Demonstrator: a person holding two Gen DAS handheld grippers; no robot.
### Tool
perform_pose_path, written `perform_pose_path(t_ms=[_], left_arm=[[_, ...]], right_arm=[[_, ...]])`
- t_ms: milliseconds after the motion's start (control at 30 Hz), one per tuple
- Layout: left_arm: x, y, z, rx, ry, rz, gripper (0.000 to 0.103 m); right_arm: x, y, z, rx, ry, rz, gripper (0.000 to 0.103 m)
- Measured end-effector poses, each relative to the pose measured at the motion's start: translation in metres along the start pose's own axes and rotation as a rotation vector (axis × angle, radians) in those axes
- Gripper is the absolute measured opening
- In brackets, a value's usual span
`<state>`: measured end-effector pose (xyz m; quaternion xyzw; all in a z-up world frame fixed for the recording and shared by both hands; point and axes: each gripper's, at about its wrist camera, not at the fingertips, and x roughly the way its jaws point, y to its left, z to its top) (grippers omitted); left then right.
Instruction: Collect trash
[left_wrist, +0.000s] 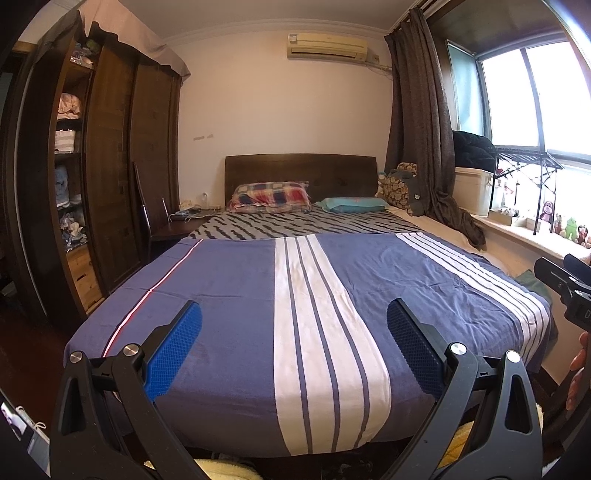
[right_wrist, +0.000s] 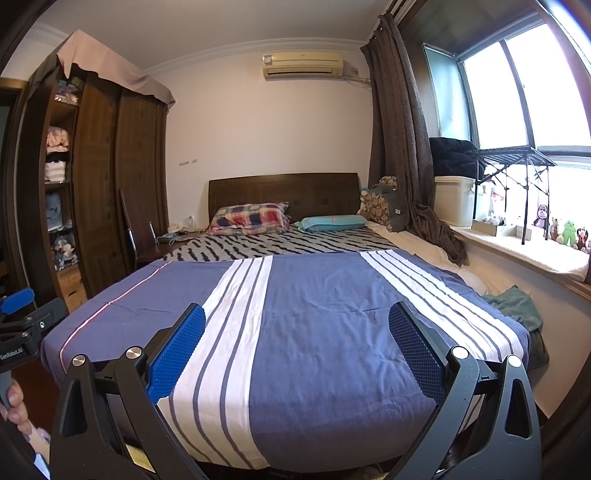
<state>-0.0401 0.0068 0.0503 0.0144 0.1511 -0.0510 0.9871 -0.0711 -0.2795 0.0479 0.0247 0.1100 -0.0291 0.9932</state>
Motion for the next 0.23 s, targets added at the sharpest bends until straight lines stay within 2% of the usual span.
perform_pose_path(t_ms=[233], left_arm=[[0.0037, 0.0014, 0.0022, -0.002, 0.023, -0.004, 0.095]], right_arm=[[0.0008, -0.0002, -0.0023, -0.002, 0.006, 0.002, 0.1]])
